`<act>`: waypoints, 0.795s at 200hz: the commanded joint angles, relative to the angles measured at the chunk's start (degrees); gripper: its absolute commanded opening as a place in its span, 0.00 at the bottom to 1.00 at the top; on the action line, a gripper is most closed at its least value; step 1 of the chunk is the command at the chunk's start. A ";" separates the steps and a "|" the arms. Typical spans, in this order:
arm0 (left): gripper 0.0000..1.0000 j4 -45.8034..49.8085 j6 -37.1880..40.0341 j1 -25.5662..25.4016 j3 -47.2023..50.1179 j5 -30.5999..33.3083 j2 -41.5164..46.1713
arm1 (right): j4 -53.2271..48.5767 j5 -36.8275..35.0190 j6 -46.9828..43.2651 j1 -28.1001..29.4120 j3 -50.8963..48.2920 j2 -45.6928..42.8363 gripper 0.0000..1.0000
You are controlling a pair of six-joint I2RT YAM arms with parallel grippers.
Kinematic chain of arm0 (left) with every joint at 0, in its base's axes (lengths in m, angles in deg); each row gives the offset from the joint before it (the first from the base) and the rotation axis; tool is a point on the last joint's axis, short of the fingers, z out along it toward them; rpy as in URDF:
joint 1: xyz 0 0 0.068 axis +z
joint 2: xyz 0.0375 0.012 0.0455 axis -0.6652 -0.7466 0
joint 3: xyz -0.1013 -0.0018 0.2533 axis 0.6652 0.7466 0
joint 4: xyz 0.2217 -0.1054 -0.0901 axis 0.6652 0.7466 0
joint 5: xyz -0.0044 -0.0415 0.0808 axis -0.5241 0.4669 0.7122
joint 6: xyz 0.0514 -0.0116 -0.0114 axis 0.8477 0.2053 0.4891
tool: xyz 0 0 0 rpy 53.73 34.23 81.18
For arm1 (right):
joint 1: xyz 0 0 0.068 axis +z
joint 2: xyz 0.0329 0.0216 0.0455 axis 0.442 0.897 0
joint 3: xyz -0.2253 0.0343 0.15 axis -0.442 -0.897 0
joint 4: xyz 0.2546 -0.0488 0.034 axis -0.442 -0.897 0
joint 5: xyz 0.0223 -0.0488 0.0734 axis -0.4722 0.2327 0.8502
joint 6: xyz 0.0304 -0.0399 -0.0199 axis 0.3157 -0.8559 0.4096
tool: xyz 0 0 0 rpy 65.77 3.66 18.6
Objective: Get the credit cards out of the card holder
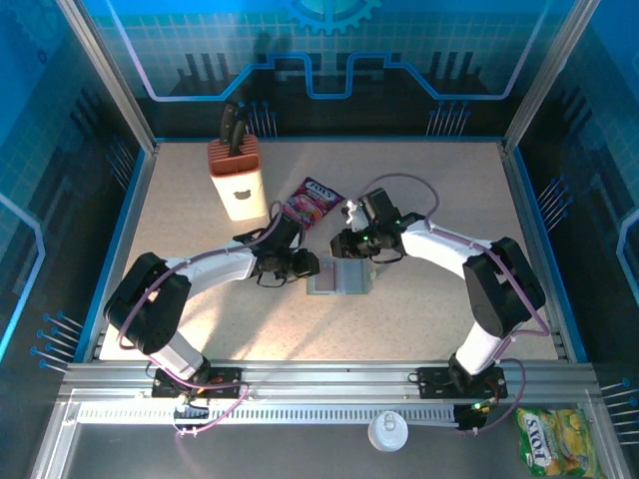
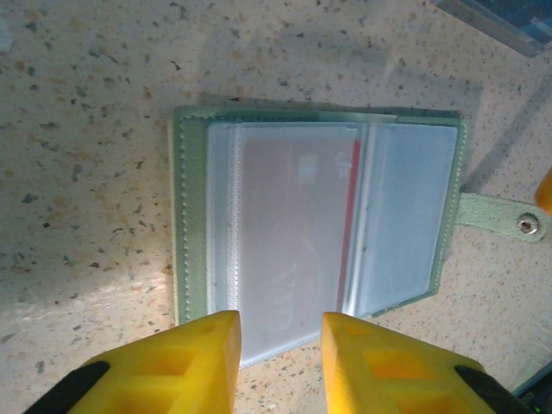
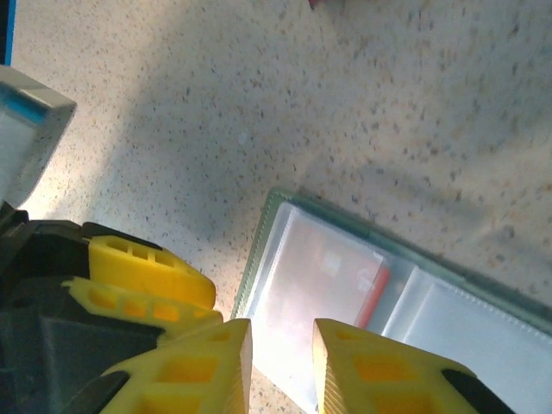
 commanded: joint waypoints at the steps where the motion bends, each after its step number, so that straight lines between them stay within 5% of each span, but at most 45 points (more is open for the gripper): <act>1: 0.29 -2.49 -3.03 0.89 2.07 0.32 -1.05 | 3.41 2.61 5.97 0.61 -1.99 -1.03 0.25; 81: 0.03 -6.43 -5.43 2.69 3.80 -4.14 -3.82 | 2.20 7.38 7.44 0.67 -0.69 3.54 0.25; 159: 0.00 -4.09 -4.82 3.18 3.19 -3.37 -4.80 | 1.15 8.34 7.53 0.71 0.06 5.34 0.26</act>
